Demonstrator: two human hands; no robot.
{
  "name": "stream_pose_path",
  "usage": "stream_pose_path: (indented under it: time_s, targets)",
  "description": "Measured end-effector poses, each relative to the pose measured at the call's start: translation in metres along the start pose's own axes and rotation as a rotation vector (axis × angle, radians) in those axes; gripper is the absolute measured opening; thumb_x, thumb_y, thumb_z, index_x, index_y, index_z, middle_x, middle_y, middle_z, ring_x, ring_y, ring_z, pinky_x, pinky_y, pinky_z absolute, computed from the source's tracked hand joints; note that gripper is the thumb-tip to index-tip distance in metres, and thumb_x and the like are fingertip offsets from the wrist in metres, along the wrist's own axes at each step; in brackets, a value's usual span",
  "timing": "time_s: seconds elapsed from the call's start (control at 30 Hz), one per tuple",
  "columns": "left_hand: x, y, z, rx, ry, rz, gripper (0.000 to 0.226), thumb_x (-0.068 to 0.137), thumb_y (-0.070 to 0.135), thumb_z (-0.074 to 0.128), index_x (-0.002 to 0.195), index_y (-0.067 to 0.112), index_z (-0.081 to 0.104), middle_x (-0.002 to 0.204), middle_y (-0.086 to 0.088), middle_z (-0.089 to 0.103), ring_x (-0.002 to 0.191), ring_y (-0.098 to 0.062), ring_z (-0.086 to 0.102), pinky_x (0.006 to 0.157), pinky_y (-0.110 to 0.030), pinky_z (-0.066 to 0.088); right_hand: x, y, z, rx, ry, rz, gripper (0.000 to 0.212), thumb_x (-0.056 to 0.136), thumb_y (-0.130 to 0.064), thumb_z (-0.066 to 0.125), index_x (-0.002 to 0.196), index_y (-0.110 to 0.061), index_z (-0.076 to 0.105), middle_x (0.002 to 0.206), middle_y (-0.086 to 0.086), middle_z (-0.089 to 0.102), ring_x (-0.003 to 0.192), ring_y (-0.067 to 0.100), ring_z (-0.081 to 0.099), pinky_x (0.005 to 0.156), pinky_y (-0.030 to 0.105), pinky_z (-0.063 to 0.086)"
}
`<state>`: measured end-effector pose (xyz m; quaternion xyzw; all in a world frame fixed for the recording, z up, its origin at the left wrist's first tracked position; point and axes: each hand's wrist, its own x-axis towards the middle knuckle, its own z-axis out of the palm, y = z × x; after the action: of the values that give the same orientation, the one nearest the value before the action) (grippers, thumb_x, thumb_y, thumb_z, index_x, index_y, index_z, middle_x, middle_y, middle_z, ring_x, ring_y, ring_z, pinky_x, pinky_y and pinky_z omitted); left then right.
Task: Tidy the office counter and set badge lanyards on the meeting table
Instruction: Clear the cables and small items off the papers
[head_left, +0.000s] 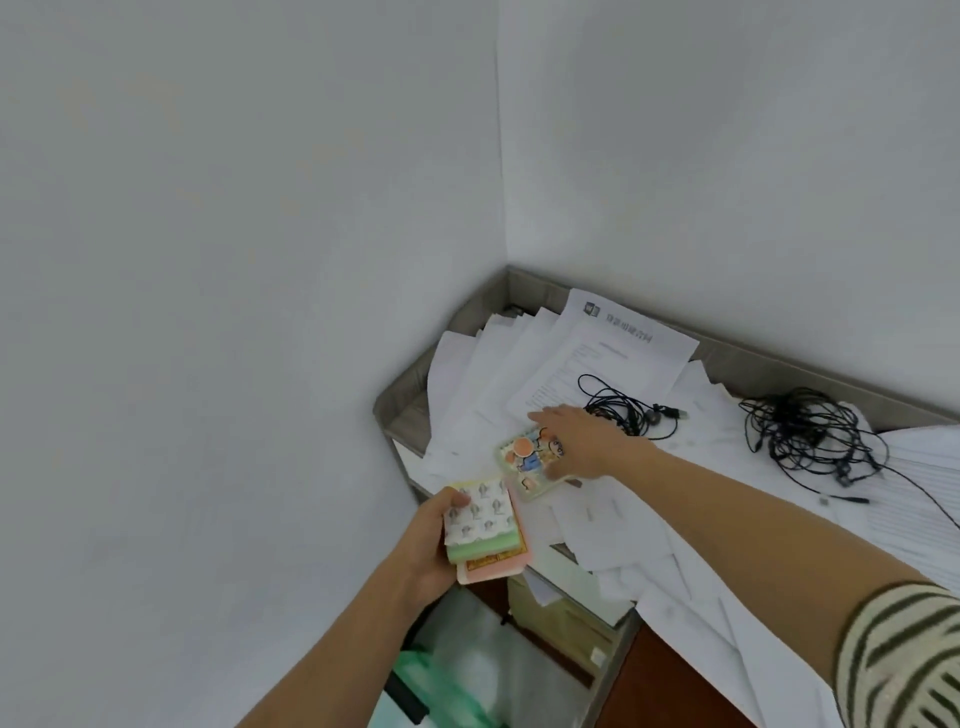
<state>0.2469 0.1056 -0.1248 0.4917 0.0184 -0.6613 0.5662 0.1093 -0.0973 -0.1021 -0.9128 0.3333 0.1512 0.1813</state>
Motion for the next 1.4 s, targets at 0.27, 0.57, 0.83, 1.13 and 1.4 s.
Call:
stream_pose_path:
  time_s: [0.27, 0.57, 0.83, 1.13, 1.4]
  targets:
    - [0.005, 0.001, -0.007, -0.080, 0.045, 0.022, 0.044, 0.090, 0.026, 0.049, 0.127, 0.003, 0.057, 0.123, -0.021, 0.064, 0.118, -0.039, 0.056, 0.108, -0.056, 0.036, 0.022, 0.003, -0.012, -0.138, -0.029, 0.071, 0.077, 0.066, -0.061, 0.077, 0.126, -0.022, 0.050, 0.123, 0.003, 0.051, 0.114, 0.022, 0.047, 0.077, 0.032, 0.037]
    - [-0.004, 0.007, 0.013, -0.174, -0.017, 0.082, 0.069, 0.094, 0.065, 0.031, 0.125, 0.010, 0.059, 0.121, -0.018, 0.066, 0.109, -0.036, 0.063, 0.094, -0.052, 0.047, -0.042, -0.007, -0.038, 1.087, 0.328, 0.212, 0.032, 0.080, -0.033, 0.080, 0.090, -0.004, 0.070, 0.075, 0.005, 0.068, 0.064, 0.018, 0.057, 0.057, 0.029, 0.045]
    - [-0.021, -0.009, 0.047, -0.072, -0.180, 0.017, 0.078, 0.090, 0.073, 0.026, 0.117, 0.009, 0.064, 0.115, -0.022, 0.068, 0.098, -0.042, 0.068, 0.075, -0.051, 0.057, -0.110, -0.041, 0.023, 1.248, 0.143, 0.315, 0.027, 0.082, -0.022, 0.078, 0.094, -0.002, 0.064, 0.089, 0.012, 0.075, 0.069, 0.017, 0.068, 0.061, 0.029, 0.056]
    - [-0.039, -0.072, 0.078, 0.244, -0.287, -0.096, 0.049, 0.084, 0.025, 0.061, 0.129, 0.004, 0.057, 0.120, -0.021, 0.066, 0.109, -0.038, 0.063, 0.090, -0.047, 0.054, -0.213, -0.013, 0.052, 1.254, 0.241, 0.430, 0.036, 0.078, -0.040, 0.079, 0.094, -0.009, 0.073, 0.080, 0.002, 0.075, 0.067, 0.010, 0.067, 0.056, 0.023, 0.051]
    - [-0.051, -0.136, 0.114, 0.553, -0.417, -0.259, 0.043, 0.080, 0.025, 0.066, 0.118, 0.005, 0.064, 0.117, -0.020, 0.068, 0.090, -0.030, 0.070, 0.083, -0.041, 0.057, -0.302, 0.059, 0.102, 1.321, 0.415, 0.667, 0.029, 0.091, -0.035, 0.067, 0.101, -0.008, 0.070, 0.087, 0.009, 0.076, 0.068, 0.016, 0.069, 0.058, 0.027, 0.051]
